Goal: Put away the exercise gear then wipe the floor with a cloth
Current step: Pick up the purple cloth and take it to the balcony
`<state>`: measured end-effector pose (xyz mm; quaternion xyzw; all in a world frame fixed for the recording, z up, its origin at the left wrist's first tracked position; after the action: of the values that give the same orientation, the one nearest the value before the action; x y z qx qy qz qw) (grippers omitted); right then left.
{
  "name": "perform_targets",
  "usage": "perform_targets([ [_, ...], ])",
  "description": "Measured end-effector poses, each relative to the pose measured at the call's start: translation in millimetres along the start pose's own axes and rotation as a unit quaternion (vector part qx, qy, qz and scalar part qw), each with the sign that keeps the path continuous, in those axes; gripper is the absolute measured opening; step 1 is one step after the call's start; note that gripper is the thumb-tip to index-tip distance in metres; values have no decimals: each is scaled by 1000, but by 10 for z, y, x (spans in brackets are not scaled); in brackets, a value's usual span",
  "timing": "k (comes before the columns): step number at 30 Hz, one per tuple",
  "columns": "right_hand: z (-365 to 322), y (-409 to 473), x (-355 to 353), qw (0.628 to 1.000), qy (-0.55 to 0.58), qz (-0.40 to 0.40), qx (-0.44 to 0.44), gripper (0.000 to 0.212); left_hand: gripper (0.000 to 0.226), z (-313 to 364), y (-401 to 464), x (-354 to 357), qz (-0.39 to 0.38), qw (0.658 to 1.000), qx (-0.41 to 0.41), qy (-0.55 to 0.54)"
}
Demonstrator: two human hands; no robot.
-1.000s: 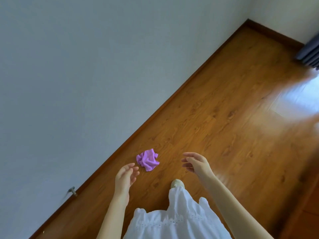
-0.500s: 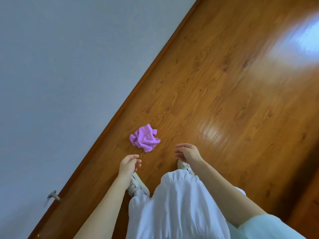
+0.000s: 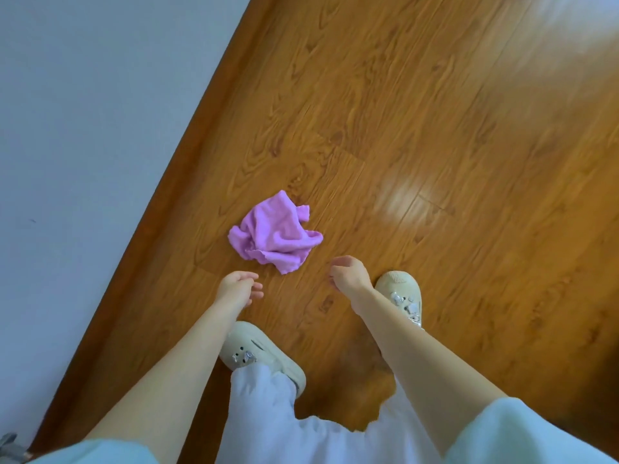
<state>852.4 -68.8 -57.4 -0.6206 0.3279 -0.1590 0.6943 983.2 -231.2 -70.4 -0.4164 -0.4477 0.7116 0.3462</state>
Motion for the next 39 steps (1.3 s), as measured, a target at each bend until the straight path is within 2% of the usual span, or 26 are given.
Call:
perform_targets([
  [5, -249, 690, 39, 998, -18, 52, -29, 49, 22, -170, 624, 373, 24, 998, -27, -53],
  [8, -351, 1041, 106, 996, -55, 62, -20, 46, 40, -236, 926, 540, 90, 991, -51, -91],
  [10, -354, 1216, 196, 995, -82, 56, -15, 38, 45, -274, 1037, 605, 133, 987, -48, -77],
  [14, -223, 1402, 322, 998, -59, 29, -15, 34, 24, -280, 1063, 709, 146, 988, 12, -41],
  [17, -103, 1320, 300, 999, -7, 43, -20, 15, 15, -277, 948, 694, 143, 988, 37, -54],
  [19, -63, 1119, 235, 996, 26, 66, -46, 12, 5, -261, 765, 645, 133, 987, 50, -75],
  [21, -52, 857, 137, 991, 49, 92, -84, 24, 12, -236, 557, 584, 122, 986, 57, -96],
  [25, -165, 125, -223, 972, 96, 127, -171, 24, 19, -75, -4, 435, 90, 990, 50, -97],
  [28, -344, -528, -534, 960, 88, 115, -240, 18, 23, 170, -547, 321, 67, 990, 76, -96],
  [31, -543, -1121, -789, 951, 83, 84, -286, 13, 13, 443, -1073, 220, 40, 988, 91, -117],
  [33, -695, -1713, -1046, 939, 82, 80, -324, 13, 10, 733, -1577, 84, 16, 988, 116, -103],
  [36, -867, -2583, -1441, 918, 79, 88, -379, 20, 17, 1143, -2323, -67, -14, 987, 144, -66],
  [39, -957, -3525, -1862, 895, 56, 104, -429, 22, 15, 1643, -3159, -194, -21, 981, 193, -12],
])
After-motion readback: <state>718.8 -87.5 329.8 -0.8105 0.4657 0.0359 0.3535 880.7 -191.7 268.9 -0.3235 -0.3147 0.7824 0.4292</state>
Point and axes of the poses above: each hand's wrist, its own y-axis towards the middle knuckle, its own x-axis out of the palm, z = x × y, the point moved 4 cm from there along y, towards the middle knuckle, and after that the axes turned 8 degrees about x, right-handed, at the moved point
